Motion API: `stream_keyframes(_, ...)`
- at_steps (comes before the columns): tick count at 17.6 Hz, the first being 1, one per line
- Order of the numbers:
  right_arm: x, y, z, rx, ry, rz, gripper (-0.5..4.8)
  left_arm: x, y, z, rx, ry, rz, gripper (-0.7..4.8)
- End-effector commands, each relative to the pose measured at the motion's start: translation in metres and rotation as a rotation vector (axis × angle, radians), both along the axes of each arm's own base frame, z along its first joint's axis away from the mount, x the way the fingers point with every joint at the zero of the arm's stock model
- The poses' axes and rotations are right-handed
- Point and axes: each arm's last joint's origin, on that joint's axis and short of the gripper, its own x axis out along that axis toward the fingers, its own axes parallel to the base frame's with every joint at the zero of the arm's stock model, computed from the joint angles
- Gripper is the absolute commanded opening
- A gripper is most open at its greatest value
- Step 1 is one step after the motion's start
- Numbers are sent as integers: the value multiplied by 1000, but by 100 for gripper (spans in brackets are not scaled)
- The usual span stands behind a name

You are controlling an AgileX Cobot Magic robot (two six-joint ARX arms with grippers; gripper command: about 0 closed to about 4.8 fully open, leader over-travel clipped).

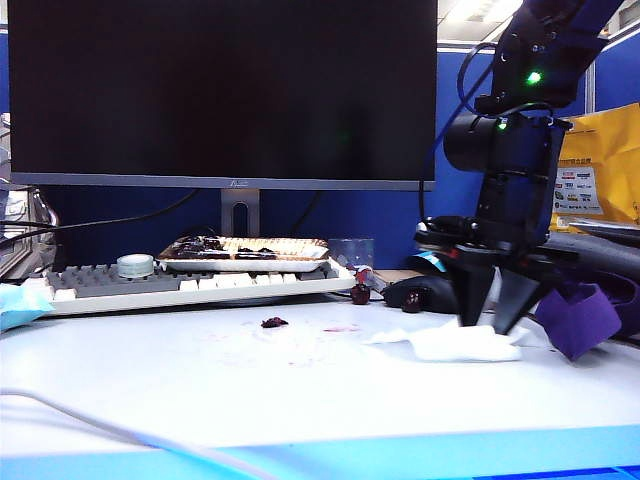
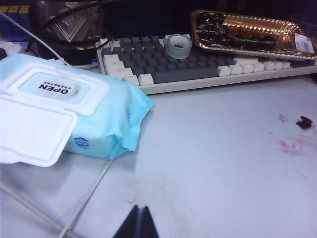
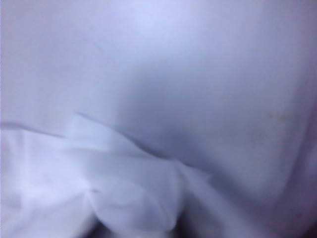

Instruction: Use the wet wipes on the table to wipe the cherry juice off the table, then put the wipes back on the table.

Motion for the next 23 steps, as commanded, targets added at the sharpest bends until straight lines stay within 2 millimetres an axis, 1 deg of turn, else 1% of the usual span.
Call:
stream_keyframes(1,-4,6,-10,-22,48,66,-6,0,0,-3,0,13,-3,-4)
stream_keyframes(3,-6,14,-12,-24,52,110,-6,0,0,-3,0,13,-2,-4)
stream_keyframes(7,-15,44,-7,-1,30,256,-6,0,0,-3,0,13,-3,-4)
stream_keyframes(9,-23,74,4,86,6,395,-6,0,0,-3,0,13,-3,-4)
stream_keyframes(12,-30,106,20,112,-73,536,-6,0,0,-3,0,13,-3,-4)
stream_keyframes(13,-29,117,26,85,-118,550,-6,0,0,-3,0,13,-2,-4)
stream_keyframes(14,-22,125,27,8,-159,534,-6,0,0,-3,0,13,-3,-4)
stream_keyframes(15,-13,129,24,-56,-181,491,-6,0,0,-3,0,13,-3,-4)
stream_keyframes(16,-7,131,20,-88,-187,468,-6,0,0,-3,0,13,-3,-4)
stream_keyframes(17,4,133,15,-117,-190,432,-6,0,0,-3,0,13,-3,-4)
stream_keyframes(19,25,139,6,-131,-193,393,-6,0,0,-3,0,13,-3,-4)
stream_keyframes(20,34,141,4,-127,-200,375,-6,0,0,-3,0,13,-3,-4)
stream_keyframes(22,45,146,2,-124,-186,359,-6,0,0,-3,0,13,-3,-4)
stream_keyframes(23,47,150,2,-68,-133,385,-6,0,0,-3,-1,13,-3,-4)
